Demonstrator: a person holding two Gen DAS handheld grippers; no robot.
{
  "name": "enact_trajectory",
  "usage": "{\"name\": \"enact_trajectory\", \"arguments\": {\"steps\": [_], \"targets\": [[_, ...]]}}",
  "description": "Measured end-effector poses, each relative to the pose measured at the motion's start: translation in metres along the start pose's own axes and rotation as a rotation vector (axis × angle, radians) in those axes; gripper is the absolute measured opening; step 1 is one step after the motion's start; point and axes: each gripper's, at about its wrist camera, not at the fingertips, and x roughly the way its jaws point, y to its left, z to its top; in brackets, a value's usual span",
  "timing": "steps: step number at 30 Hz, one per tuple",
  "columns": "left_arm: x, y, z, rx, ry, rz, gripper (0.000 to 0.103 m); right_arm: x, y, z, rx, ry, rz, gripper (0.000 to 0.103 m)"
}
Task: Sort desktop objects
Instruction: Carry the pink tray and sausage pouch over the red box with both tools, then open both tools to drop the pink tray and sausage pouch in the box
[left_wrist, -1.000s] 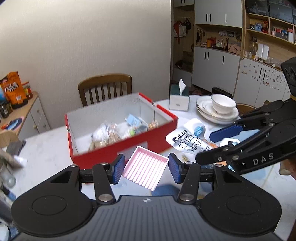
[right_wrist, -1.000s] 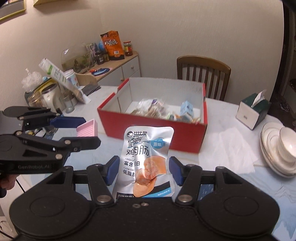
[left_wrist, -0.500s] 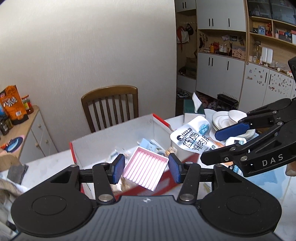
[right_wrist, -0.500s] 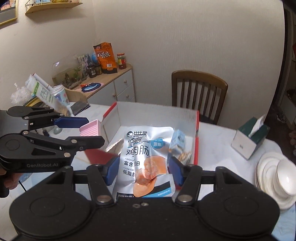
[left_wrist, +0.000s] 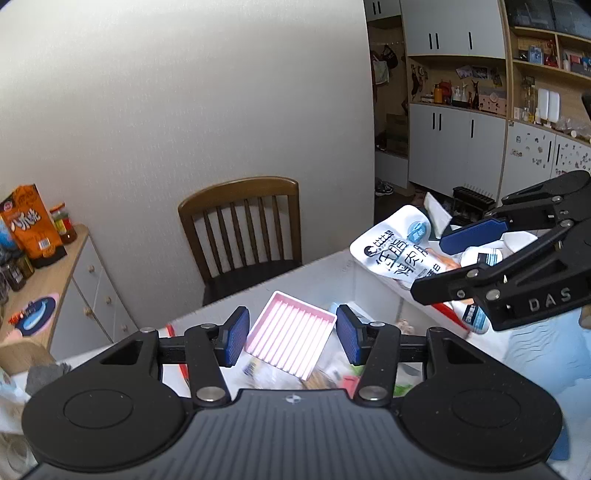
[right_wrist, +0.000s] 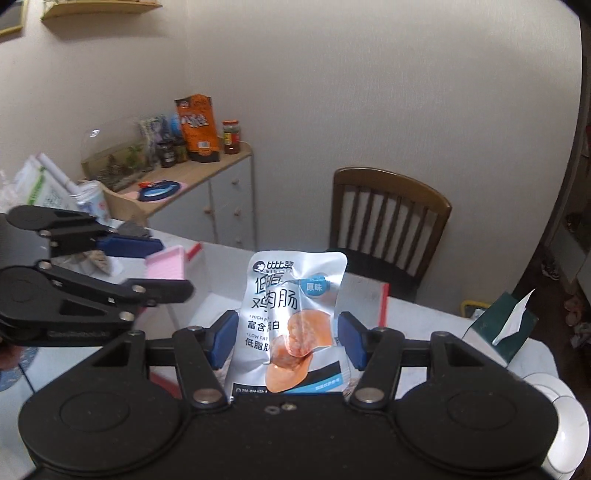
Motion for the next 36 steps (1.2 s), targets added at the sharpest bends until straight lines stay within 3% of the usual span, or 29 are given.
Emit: {"name": "enact_trajectory", "arguments": {"steps": [8,20,36], "targets": [[0.037,0.012,-0.003,-0.023,0.056,-0.003,0.05,0.04,-0.009,0.005,0.033,0.045,-0.036,0.059],[0.091,0.019,-0.026,-0.052,0.192,-0.035,0.05,0.093,-0.009,-0.017,0.044,0.172,-0.031,0.059],[0.112,0.014,-0.046,-0.041,0.298,-0.061,0.047,0.119,-0.006,-0.043,0.04,0.251,-0.007,0.06]]}}
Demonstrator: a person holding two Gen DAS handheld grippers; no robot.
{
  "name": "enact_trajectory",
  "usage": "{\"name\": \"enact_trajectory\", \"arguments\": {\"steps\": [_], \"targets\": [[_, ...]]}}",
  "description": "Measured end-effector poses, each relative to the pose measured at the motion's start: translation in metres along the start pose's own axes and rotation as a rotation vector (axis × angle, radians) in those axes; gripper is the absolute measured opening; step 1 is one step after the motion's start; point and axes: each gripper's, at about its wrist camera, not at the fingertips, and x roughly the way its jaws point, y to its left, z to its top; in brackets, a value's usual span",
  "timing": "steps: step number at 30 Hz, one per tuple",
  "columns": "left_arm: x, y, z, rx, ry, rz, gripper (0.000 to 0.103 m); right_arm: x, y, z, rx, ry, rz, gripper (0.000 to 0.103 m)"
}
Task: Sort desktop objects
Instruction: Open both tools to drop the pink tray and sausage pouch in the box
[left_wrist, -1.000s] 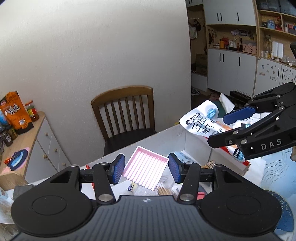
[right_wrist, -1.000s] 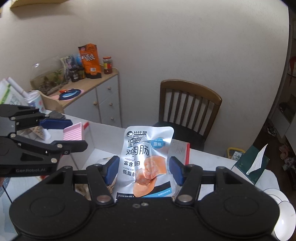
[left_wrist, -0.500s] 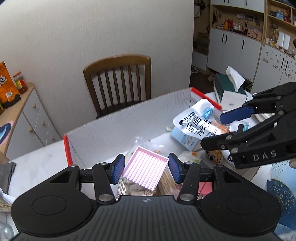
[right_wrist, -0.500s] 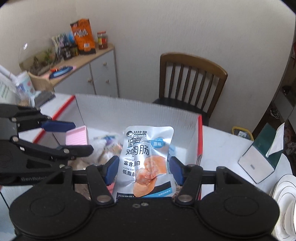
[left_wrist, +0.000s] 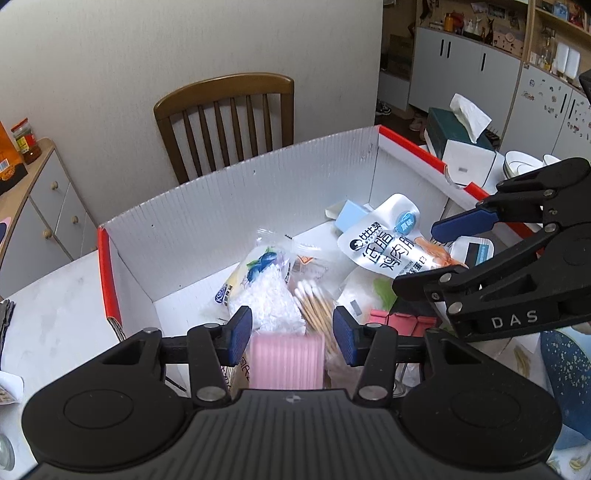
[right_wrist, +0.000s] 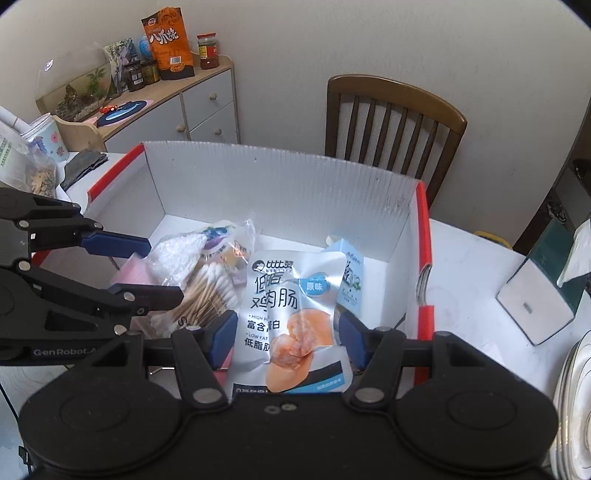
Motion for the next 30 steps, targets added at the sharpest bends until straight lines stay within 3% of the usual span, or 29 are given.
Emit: {"name": "enact_trajectory", "arguments": {"steps": [10,14,21,25,28,30], "targets": [[0.003,0.002,0.0,-0.006,0.011,0.0,0.047,0.0,0.006,-0.004,-0.047,-0.008,0.002,0.065],[0.001,0.003,0.0,-0.022,0.005,-0.001,0.048,-0.007,0.005,-0.005,-0.036,-0.033,0.01,0.077],[-0.01,0.003,-0.001,-0.036,-0.021,0.01,0.049,-0.022,0.001,-0.003,-0.015,-0.065,0.018,0.077],[-0.021,0.003,0.0,-0.052,-0.046,0.02,0.051,-0.035,0.0,-0.003,-0.005,-0.086,0.027,0.078],[-0.03,0.004,0.001,-0.072,-0.062,0.03,0.062,-0.043,-0.001,-0.004,0.004,-0.098,0.032,0.078],[-0.036,0.003,0.0,-0.079,-0.075,0.032,0.064,-0.049,-0.002,-0.005,0.007,-0.102,0.036,0.078]]}}
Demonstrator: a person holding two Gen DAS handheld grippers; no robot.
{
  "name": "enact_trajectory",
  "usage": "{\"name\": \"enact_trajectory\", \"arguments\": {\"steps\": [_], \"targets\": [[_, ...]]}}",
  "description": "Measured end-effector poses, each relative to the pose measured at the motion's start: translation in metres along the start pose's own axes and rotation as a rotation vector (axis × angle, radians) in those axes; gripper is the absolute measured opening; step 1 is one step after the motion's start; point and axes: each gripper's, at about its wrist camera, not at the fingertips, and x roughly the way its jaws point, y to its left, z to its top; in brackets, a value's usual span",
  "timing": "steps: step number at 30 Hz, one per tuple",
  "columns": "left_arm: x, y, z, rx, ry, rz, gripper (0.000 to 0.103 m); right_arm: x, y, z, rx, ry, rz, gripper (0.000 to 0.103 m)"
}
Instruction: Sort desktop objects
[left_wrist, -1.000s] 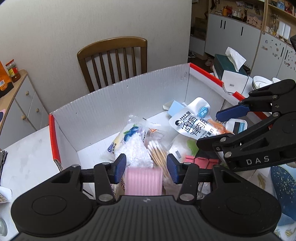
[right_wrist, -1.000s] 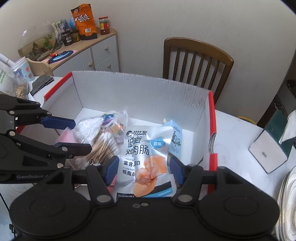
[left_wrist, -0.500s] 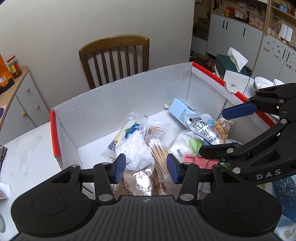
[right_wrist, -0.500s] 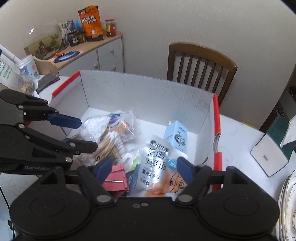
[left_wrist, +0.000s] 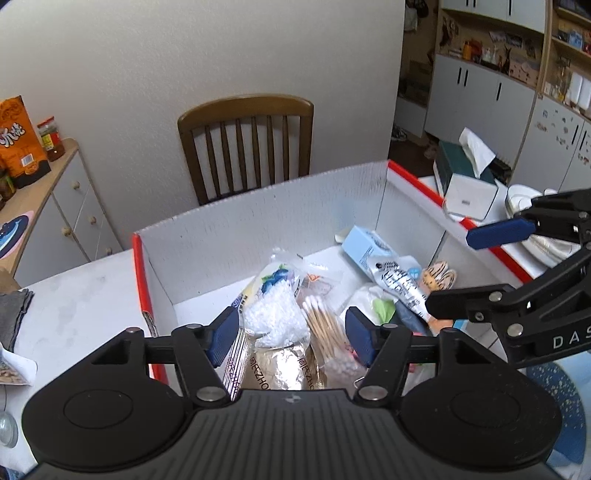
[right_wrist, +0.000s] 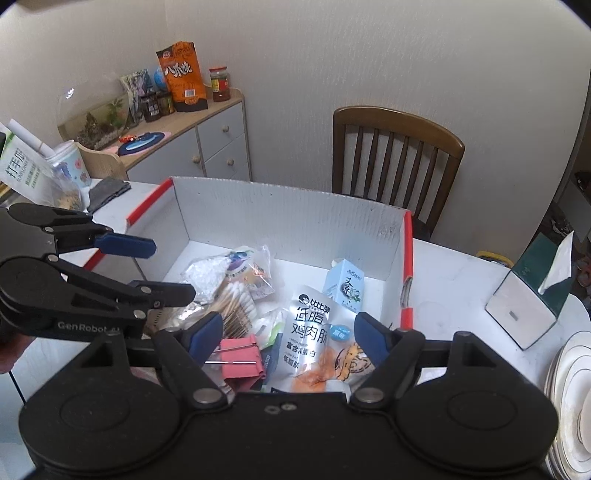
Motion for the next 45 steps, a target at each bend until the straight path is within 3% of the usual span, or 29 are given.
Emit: {"name": "enact_trajectory", "arguments": {"steps": [13,15,19,23,32,45], "targets": [[-0.034,-0.005,0.0,-0.049,-0.032,0.021,0.076,-0.04,0.001,-0.004,0.032,-0.072,0.045,0.088],[-0.038,-0.008,-0.001,-0.045,-0.035,0.029,0.082,-0.046,0.002,-0.006,0.038,-0.085,0.049,0.091],[-0.046,-0.013,-0.005,-0.038,-0.034,0.05,0.085,-0.06,0.007,-0.009,0.043,-0.12,0.058,0.1],[-0.057,-0.015,-0.011,-0.061,-0.051,0.066,0.103,-0.074,0.009,-0.014,0.046,-0.143,0.076,0.101],[-0.089,-0.024,-0.024,-0.118,-0.08,0.096,0.103,-0.107,0.017,-0.036,0.054,-0.176,0.1,0.102],[-0.135,-0.055,-0.048,-0.1,-0.1,0.142,0.103,-0.15,0.025,-0.072,0.067,-0.186,0.095,0.102]]}}
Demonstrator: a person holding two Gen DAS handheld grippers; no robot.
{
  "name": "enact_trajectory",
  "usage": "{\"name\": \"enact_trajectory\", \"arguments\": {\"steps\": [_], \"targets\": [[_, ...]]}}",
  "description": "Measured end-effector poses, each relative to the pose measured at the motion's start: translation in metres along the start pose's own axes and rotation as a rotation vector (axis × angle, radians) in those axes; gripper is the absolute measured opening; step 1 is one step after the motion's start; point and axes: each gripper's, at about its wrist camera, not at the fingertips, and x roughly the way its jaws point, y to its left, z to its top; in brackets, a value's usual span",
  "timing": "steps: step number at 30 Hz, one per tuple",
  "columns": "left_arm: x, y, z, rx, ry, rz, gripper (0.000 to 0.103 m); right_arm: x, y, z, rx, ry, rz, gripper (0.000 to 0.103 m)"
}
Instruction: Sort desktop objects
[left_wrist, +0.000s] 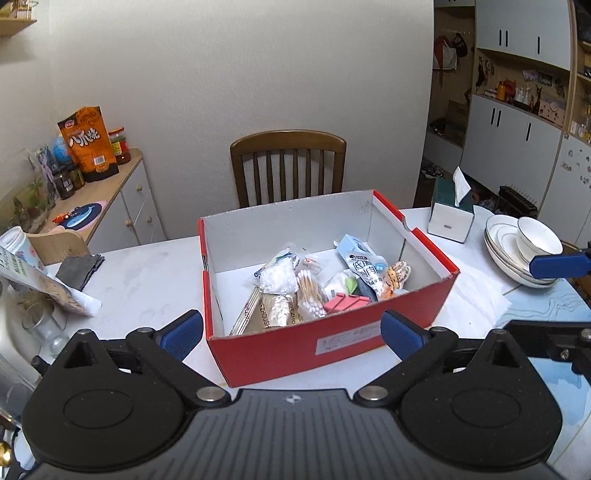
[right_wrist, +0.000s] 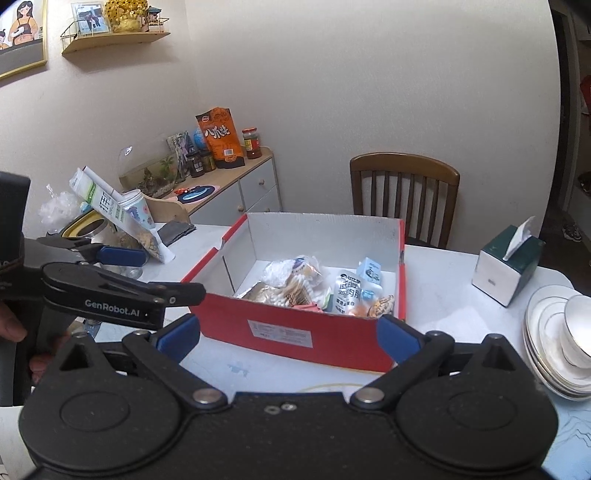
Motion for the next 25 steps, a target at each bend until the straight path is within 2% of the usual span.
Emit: {"name": "enact_trajectory", "arguments": {"steps": [4,15,25], "targets": [[-0.01,-0.003,-0.002,-0.005,-0.005,-0.025,0.103,-0.01,-0.001,0.0,-0.003,-0.018,-0.015,0.102],[-0.033,-0.013,0.002,0.027,-0.088,0.011,0.103,-0.025,0.0,0.001,0.007,-0.046,-0.008,0.102],[-0.039,-0.014,-0.001,0.027,-0.072,0.015,0.103,-0.034,0.0,-0.003,0.021,-0.047,-0.01,0.102]]}}
